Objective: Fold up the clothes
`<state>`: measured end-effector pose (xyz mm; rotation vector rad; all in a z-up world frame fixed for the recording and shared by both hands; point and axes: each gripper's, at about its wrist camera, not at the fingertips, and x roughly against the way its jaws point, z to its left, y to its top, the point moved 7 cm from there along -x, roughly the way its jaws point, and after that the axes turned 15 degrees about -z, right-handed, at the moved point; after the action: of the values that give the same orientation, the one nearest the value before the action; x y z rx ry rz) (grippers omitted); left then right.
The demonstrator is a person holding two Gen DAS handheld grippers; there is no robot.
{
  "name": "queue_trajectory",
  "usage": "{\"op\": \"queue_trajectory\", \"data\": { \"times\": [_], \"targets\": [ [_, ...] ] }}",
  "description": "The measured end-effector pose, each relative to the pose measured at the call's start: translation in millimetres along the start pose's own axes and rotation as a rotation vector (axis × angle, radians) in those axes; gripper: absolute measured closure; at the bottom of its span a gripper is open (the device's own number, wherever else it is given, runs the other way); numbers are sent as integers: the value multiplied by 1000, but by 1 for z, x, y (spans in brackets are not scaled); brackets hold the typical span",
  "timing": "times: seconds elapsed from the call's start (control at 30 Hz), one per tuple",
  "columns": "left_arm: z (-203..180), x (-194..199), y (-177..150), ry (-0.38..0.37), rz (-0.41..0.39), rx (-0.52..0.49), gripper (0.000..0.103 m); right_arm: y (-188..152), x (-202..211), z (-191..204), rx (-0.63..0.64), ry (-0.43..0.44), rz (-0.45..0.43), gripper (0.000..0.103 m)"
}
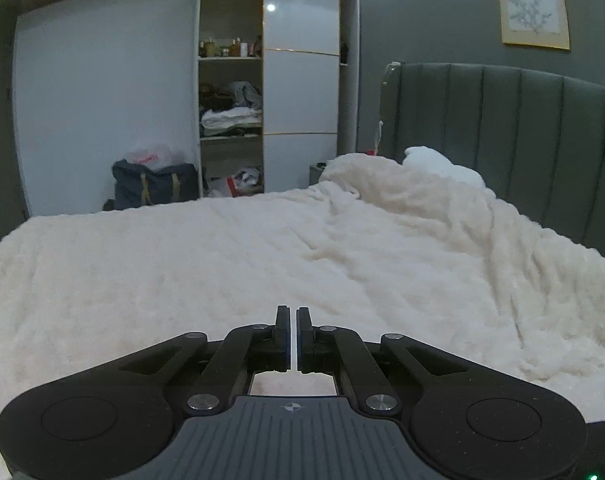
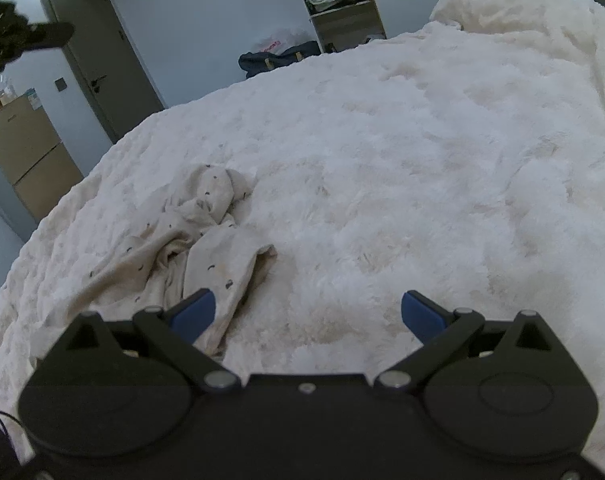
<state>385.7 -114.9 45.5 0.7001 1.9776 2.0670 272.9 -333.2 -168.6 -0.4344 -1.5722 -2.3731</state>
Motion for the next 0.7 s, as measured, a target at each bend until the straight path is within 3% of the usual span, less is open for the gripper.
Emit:
{"op": "queue_trajectory", "data": {
  "times": [0.2,0.27,0.3,0.33,0.37,0.43,0.7],
  "targets": [
    [11,23,-3,-148,6,248,96,-3,-3,4,10,4,14,2],
    [17,28,-1,-207,-4,336,74,-3,-2,6,17,8,12,2],
    [19,32,1,-230,-19,382,38,-2,-2,6,18,8,10,2],
    [22,37,3,-254,-33,428,12,-2,-2,6,17,8,8,2],
    [25,43,6,-271,-50,468,7,-2,-2,5,15,8,8,2],
    [30,49,10,-279,-78,509,0,-2,-2,4,12,6,10,2],
    [38,50,14,-265,-67,577,0,-1,-2,4,13,7,9,2]
  ]
}}
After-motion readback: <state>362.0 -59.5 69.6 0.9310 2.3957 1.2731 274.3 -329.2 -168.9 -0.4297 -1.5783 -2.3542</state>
